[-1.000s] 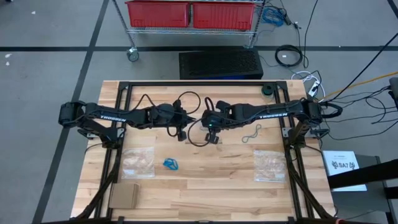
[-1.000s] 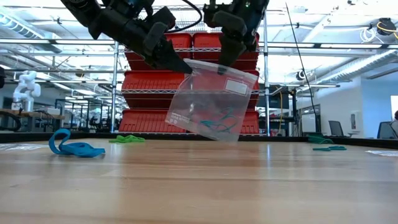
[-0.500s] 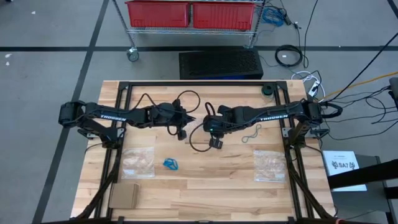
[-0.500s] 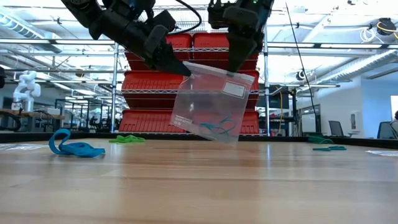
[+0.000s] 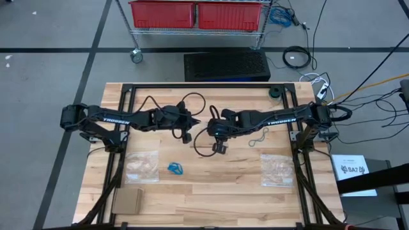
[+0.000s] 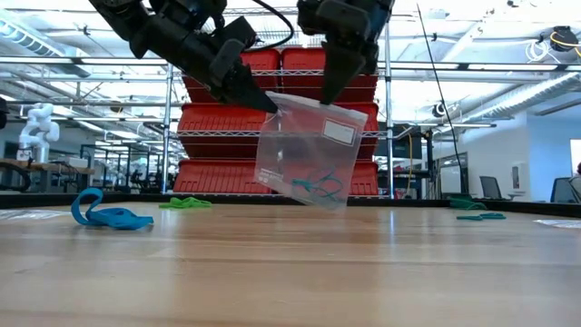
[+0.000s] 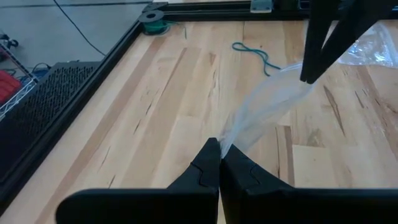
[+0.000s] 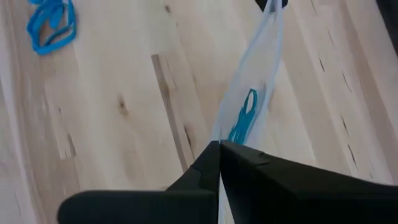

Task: Sort rubber bands
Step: Put the blue rubber band into the open transparent zip lock bag

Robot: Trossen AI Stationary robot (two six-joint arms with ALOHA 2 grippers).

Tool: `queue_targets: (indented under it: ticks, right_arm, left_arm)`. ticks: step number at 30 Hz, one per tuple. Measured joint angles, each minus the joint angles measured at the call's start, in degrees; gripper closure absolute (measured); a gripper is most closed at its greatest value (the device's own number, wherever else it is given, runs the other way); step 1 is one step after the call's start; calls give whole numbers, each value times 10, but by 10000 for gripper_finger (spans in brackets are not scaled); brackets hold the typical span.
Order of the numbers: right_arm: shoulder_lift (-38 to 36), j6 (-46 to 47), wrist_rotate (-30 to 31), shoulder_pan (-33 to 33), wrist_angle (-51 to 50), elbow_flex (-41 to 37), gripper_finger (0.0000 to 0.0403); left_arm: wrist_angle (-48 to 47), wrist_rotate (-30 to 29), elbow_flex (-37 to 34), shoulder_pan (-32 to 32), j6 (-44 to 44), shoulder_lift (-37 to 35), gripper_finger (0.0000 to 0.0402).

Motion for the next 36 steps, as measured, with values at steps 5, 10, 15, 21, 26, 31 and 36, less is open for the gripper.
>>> queue_targets:
  ticks: [5, 10, 15, 21, 26, 31, 36]
  right_arm:
    - [4, 0, 28, -9, 42, 0, 402]
    - [31, -5, 31, -36, 62, 0, 403]
    - [60, -16, 31, -51, 65, 0, 403]
    - [56, -34, 0, -55, 107, 0, 403]
    - [69, -70, -3, -56, 111, 0, 379]
    - [67, -56, -1, -49, 115, 0, 285]
    - [62, -43, -5, -40, 112, 0, 178]
  left_arm:
    - [2, 0, 0, 0, 0, 0, 401]
    - [3, 8, 0, 0, 0, 0, 401]
    - [4, 11, 0, -2, 0, 0, 401]
    - [8, 13, 0, -9, 0, 0, 401]
    - [15, 14, 0, -14, 0, 0, 401]
    - [19, 14, 0, -15, 0, 0, 401]
    - [19, 15, 0, -15, 0, 0, 401]
